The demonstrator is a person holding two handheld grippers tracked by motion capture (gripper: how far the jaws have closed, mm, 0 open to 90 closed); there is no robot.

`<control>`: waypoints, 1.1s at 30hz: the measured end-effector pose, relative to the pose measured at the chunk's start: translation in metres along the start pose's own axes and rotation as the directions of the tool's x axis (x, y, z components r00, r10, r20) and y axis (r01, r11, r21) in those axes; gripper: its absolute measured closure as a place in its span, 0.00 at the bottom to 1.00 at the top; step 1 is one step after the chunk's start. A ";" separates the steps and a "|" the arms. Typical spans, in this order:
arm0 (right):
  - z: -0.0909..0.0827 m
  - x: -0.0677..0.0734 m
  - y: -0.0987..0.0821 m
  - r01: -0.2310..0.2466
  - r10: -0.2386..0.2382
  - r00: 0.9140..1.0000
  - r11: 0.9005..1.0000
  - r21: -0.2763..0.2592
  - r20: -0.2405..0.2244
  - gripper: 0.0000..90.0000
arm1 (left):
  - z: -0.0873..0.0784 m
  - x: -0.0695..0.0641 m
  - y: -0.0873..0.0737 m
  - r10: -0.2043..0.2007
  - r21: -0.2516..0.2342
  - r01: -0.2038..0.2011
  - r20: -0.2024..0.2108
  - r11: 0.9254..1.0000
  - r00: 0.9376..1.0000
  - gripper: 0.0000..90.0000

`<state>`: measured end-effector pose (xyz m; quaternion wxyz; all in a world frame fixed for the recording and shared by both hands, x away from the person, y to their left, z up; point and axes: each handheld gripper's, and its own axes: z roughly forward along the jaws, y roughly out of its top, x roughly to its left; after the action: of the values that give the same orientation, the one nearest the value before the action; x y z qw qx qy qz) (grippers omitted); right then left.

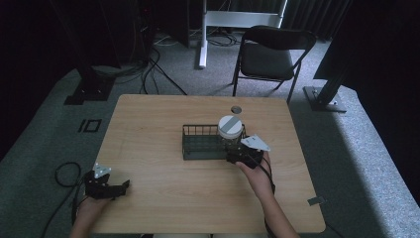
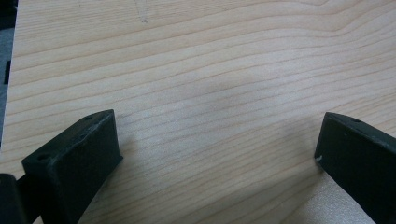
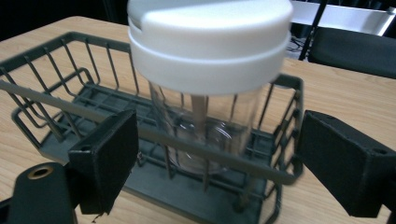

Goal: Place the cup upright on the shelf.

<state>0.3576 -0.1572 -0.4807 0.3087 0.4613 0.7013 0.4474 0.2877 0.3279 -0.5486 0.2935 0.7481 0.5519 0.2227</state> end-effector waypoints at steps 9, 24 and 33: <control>-0.010 -0.009 -0.012 -0.011 0.010 1.000 1.000 0.006 0.006 0.14 | 0.000 0.000 0.000 0.000 0.000 0.000 0.000 1.000 1.000 0.00; -0.017 -0.027 -0.037 -0.050 0.047 0.998 0.998 0.050 0.047 0.14 | 0.000 0.000 0.000 0.000 0.000 0.000 0.000 1.000 1.000 0.00; -0.018 -0.045 -0.055 -0.067 0.058 0.994 0.993 0.097 0.093 0.14 | 0.000 0.000 0.000 0.000 0.000 0.000 0.000 1.000 1.000 0.00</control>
<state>0.3390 -0.2142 -0.5222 0.3026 0.5176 0.6933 0.3999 0.2878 0.3279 -0.5486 0.2935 0.7481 0.5518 0.2228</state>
